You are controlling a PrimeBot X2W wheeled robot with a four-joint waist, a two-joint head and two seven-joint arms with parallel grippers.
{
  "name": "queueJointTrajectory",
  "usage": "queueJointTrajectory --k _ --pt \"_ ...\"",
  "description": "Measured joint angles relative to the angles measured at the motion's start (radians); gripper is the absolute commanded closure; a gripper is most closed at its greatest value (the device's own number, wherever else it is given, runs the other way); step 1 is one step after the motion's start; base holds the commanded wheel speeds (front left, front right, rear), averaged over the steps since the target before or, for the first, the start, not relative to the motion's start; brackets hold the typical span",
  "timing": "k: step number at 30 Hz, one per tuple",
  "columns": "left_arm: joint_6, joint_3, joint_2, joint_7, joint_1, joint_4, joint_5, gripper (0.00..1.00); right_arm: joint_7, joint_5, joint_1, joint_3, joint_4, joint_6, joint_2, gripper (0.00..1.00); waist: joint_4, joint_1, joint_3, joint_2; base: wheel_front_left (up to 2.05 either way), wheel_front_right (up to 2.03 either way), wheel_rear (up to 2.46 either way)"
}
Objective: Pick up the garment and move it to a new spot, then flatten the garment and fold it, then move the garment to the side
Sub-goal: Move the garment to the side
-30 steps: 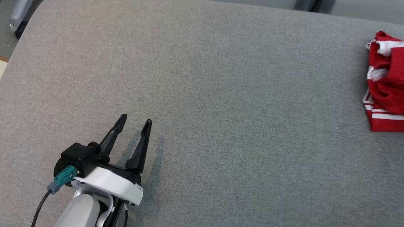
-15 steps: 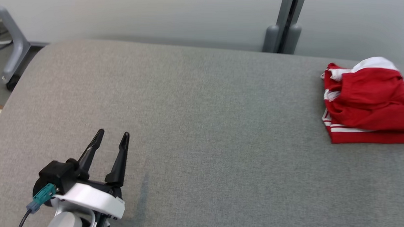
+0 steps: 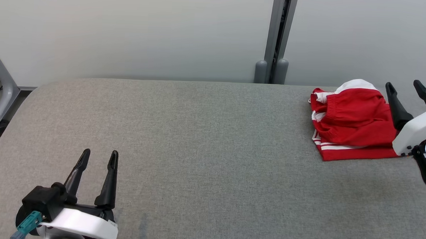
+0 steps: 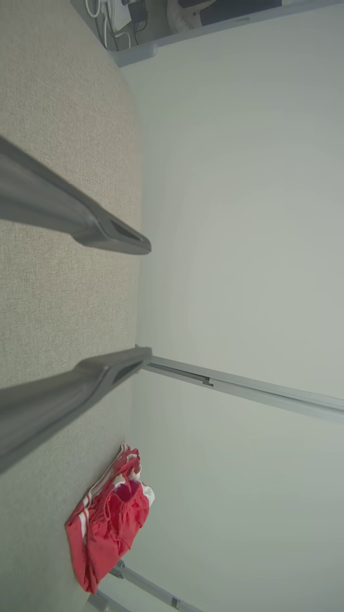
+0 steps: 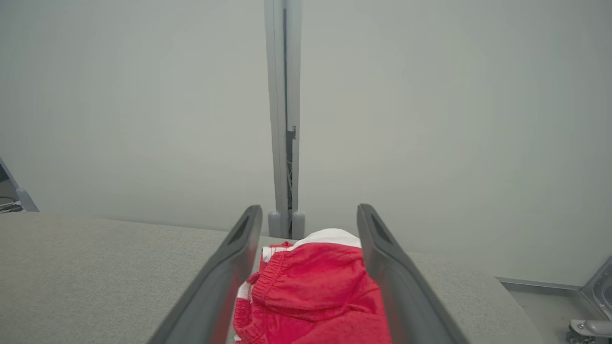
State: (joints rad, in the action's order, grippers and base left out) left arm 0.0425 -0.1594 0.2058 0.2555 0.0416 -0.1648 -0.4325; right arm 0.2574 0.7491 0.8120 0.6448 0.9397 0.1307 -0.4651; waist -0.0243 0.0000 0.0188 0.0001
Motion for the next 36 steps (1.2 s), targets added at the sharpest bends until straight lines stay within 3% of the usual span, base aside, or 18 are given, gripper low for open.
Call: queueJointTrajectory --k 5,13,23,36 --pt "-0.013 0.009 0.004 0.0 -0.017 0.024 -0.002 0.0 0.004 -0.103 -0.151 -0.189 -0.176 0.0 0.033 0.0 0.016 0.0 0.009 0.0 0.0 0.0 0.0" --pt "-0.039 0.012 0.011 0.002 -0.035 0.033 0.03 0.0 0.004 -0.289 -0.464 -0.468 -0.453 0.0 0.173 0.0 0.025 0.0 0.004 0.0 0.0 0.0 0.0" --pt "-0.049 0.049 -0.032 0.006 -0.058 0.062 0.064 0.0 0.004 -0.416 -0.676 -0.577 -0.645 0.0 0.297 0.0 0.025 0.0 -0.003 0.0 0.0 0.0 0.0" --pt "0.011 0.112 -0.121 0.006 -0.094 0.012 0.168 0.0 0.004 -0.476 -0.757 -0.601 -0.748 0.0 0.355 0.0 0.013 0.0 -0.013 0.0 0.0 0.0 0.0"
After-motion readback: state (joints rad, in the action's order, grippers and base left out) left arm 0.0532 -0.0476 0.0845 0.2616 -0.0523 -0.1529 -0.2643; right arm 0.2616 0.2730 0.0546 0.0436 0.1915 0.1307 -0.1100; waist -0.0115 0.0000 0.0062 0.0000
